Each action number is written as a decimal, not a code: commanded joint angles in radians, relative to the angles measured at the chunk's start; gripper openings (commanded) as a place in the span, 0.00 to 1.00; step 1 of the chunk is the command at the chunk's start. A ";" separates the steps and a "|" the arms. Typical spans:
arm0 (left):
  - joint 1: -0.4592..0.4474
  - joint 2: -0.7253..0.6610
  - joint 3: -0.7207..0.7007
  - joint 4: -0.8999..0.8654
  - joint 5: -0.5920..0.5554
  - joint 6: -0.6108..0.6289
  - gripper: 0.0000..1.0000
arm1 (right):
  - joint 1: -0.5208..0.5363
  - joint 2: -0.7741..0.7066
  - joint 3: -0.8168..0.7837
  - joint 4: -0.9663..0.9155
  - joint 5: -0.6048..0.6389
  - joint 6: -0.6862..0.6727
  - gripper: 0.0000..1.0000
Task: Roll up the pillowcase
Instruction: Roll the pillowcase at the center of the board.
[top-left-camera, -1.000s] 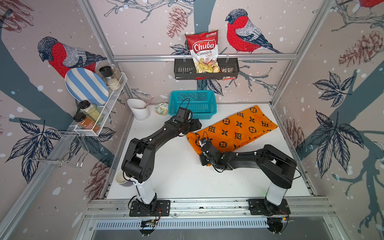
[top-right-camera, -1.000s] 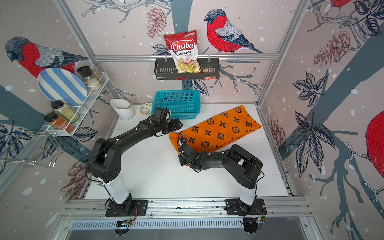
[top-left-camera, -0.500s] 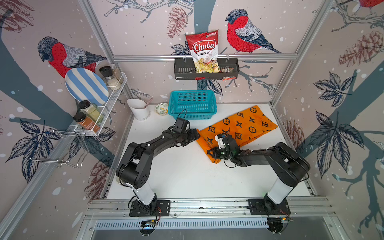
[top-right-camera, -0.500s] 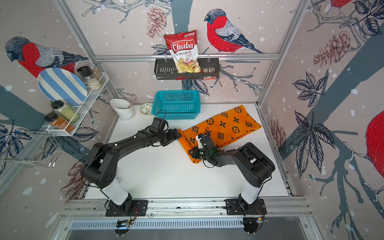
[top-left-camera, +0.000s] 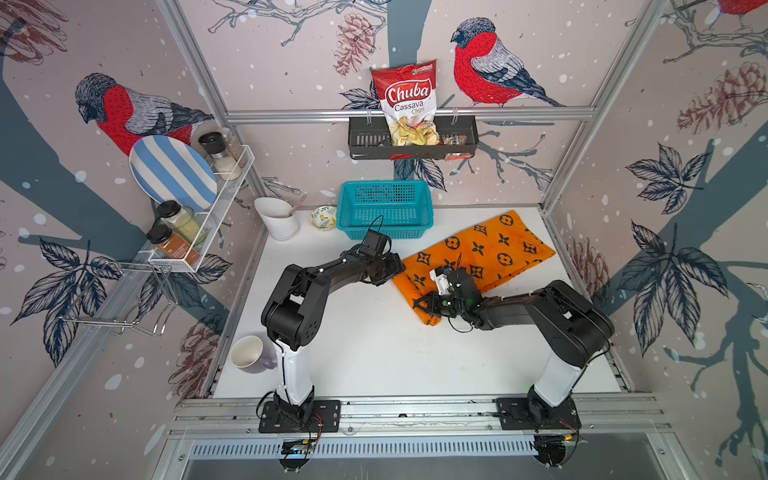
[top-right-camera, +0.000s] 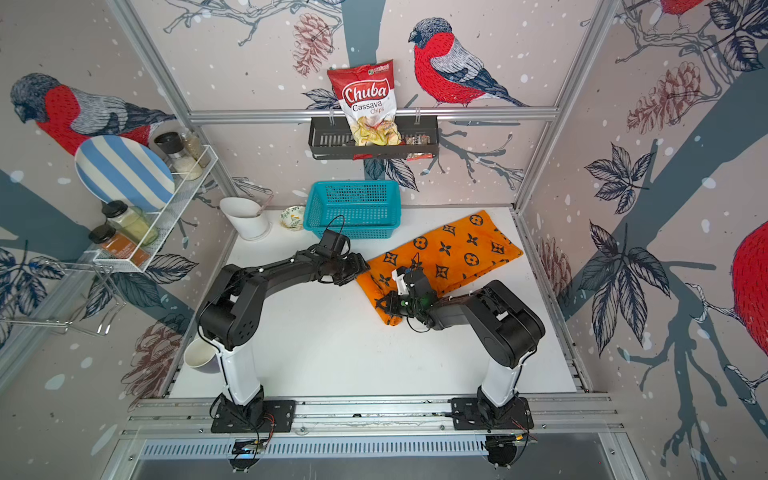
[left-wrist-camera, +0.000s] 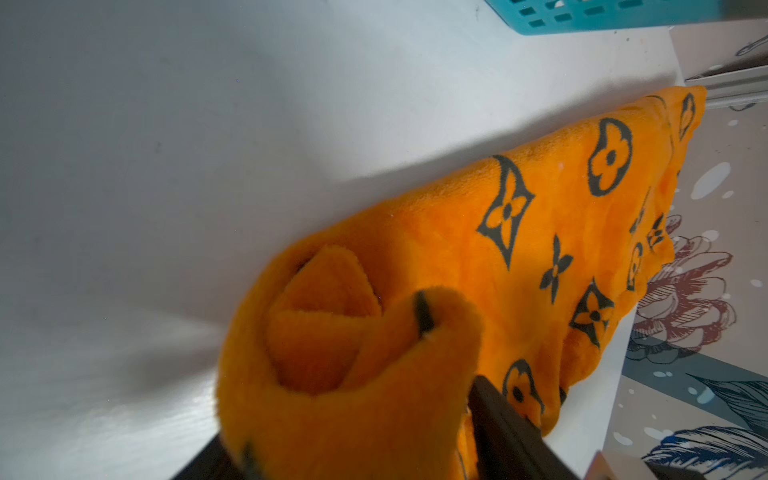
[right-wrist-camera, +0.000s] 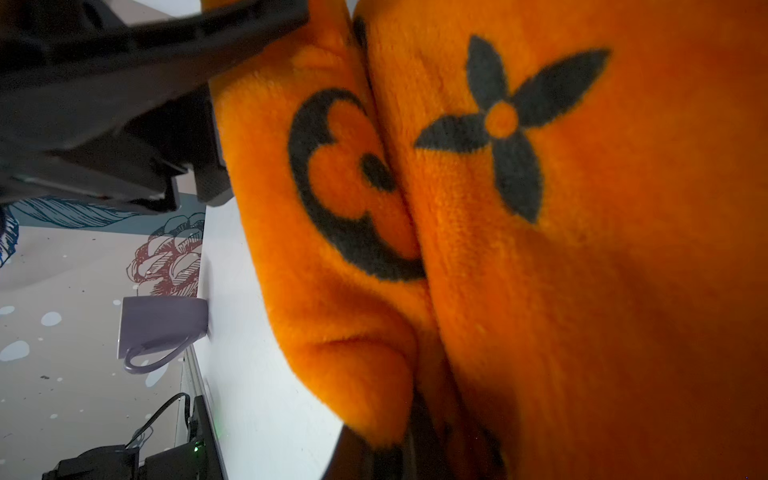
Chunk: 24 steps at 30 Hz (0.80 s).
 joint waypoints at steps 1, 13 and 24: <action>-0.002 0.019 0.051 -0.127 -0.084 0.043 0.66 | 0.024 0.018 0.004 0.039 -0.038 0.064 0.00; -0.001 0.003 0.144 -0.238 -0.181 0.135 0.72 | -0.013 0.031 0.012 0.084 -0.054 0.149 0.00; -0.024 -0.165 0.040 -0.192 -0.112 0.205 0.63 | -0.094 0.083 0.044 0.034 -0.104 0.113 0.00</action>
